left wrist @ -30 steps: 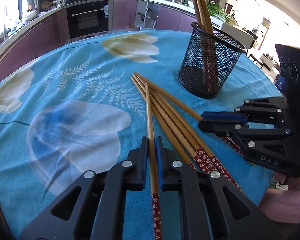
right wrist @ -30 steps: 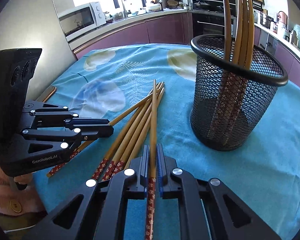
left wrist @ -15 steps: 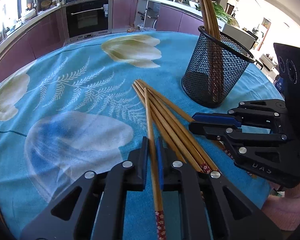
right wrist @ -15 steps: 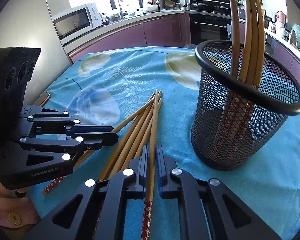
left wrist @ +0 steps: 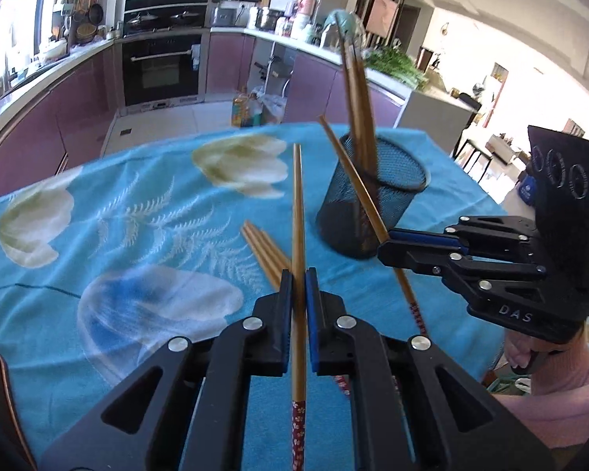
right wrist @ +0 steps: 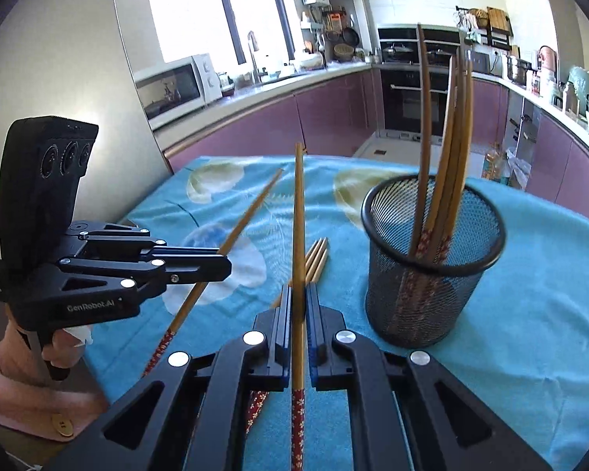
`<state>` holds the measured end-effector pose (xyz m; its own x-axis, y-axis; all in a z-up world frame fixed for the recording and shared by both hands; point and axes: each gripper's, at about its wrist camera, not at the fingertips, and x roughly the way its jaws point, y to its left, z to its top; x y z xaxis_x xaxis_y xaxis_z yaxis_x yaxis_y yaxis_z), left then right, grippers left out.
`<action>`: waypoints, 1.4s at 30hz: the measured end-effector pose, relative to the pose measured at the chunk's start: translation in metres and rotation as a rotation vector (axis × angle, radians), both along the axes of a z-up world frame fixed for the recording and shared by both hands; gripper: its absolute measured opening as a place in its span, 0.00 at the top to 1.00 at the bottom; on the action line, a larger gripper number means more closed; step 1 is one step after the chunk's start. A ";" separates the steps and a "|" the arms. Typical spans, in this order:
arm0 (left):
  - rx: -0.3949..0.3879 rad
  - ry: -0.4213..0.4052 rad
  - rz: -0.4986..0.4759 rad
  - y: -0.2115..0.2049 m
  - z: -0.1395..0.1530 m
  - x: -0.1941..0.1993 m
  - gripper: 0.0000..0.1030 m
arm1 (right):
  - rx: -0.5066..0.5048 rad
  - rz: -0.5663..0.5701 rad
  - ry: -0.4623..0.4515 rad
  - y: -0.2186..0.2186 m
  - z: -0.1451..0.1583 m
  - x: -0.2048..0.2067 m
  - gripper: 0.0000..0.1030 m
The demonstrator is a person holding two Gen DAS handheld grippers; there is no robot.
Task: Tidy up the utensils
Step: 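Lift both held chopsticks upright and carry them over the mesh holder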
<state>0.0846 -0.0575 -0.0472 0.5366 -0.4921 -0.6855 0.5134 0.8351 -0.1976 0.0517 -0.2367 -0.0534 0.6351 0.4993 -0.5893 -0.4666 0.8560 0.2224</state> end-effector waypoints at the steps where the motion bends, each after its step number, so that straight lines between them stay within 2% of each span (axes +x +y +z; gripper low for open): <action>1: -0.014 -0.011 -0.006 0.001 0.006 -0.002 0.93 | 0.010 -0.004 -0.010 -0.003 0.004 -0.002 0.94; 10: -0.117 -0.096 -0.056 0.009 0.052 -0.019 0.93 | 0.076 -0.031 -0.097 -0.024 0.034 -0.013 0.94; 17: -0.189 -0.137 -0.061 0.008 0.075 -0.013 0.93 | 0.105 -0.051 -0.148 -0.040 0.053 -0.012 0.94; 35: -0.263 -0.244 -0.084 -0.032 0.126 0.020 0.93 | 0.101 -0.120 -0.284 -0.071 0.099 0.000 0.94; 42: -0.257 -0.273 -0.081 -0.046 0.134 0.028 0.93 | 0.100 -0.145 -0.298 -0.075 0.098 0.010 0.94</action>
